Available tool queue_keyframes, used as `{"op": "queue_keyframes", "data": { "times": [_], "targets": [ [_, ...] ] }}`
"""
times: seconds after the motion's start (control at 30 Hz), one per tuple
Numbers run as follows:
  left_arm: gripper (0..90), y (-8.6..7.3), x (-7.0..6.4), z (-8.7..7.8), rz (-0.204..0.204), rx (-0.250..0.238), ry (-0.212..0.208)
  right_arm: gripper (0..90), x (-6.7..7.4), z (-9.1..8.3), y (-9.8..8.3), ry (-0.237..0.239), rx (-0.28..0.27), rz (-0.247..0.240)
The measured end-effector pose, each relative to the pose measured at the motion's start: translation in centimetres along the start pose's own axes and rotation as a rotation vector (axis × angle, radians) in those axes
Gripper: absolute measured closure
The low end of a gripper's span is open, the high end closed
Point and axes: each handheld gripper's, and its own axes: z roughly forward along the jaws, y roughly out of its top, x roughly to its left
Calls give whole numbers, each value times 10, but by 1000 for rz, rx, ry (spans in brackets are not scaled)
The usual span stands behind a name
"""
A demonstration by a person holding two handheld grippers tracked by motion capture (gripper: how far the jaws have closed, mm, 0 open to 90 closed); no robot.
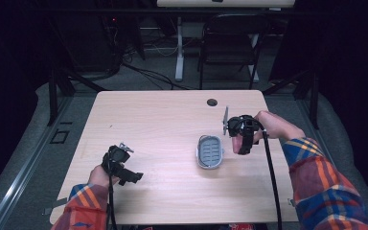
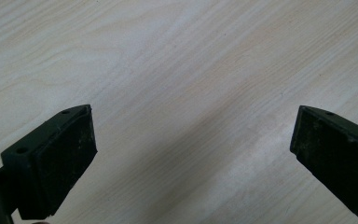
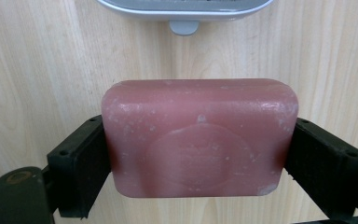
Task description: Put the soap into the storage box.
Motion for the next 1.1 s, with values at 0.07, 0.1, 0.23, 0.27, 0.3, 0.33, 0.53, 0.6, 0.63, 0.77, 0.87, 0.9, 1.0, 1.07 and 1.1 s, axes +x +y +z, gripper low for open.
{"op": "queue_keyframes", "data": {
  "times": [0.07,0.1,0.23,0.27,0.3,0.33,0.53,0.6,0.63,0.77,0.87,0.9,1.0,1.07,1.1],
  "targets": [
    [2,0,0,0,-3,-1,-2,129,-1,-1,3,0,-4,-4],
    [2,0,0,0,-3,-1,-2,130,0,-2,5,2,-3,0],
    [2,0,0,0,2,2,-2,130,-1,-5,12,-2,3,-5],
    [2,0,0,0,3,2,-3,130,-1,-5,13,3,0,-1],
    [2,0,0,0,3,2,-4,130,-1,-5,15,1,0,-7],
    [2,0,-1,0,3,2,-2,130,-1,-5,17,2,-3,-5],
    [2,1,0,0,7,-2,0,130,-1,-6,27,2,-4,-11],
    [2,1,0,0,7,0,-1,129,-1,-6,31,1,-5,-15],
    [2,1,0,0,8,0,-1,130,0,-6,33,-2,-4,-21],
    [2,1,-1,0,9,0,0,130,1,-5,40,1,-8,-28],
    [2,1,0,0,8,0,-2,129,1,-4,45,6,-10,-33],
    [2,1,0,0,7,0,-2,129,0,-4,47,4,-3,-39],
    [2,1,0,0,8,0,-3,130,0,-3,53,6,-7,-42],
    [2,1,0,0,8,1,-3,129,0,-3,57,4,-12,-47],
    [2,1,0,0,8,1,-3,130,0,-3,59,5,-16,-48]
  ]
}}
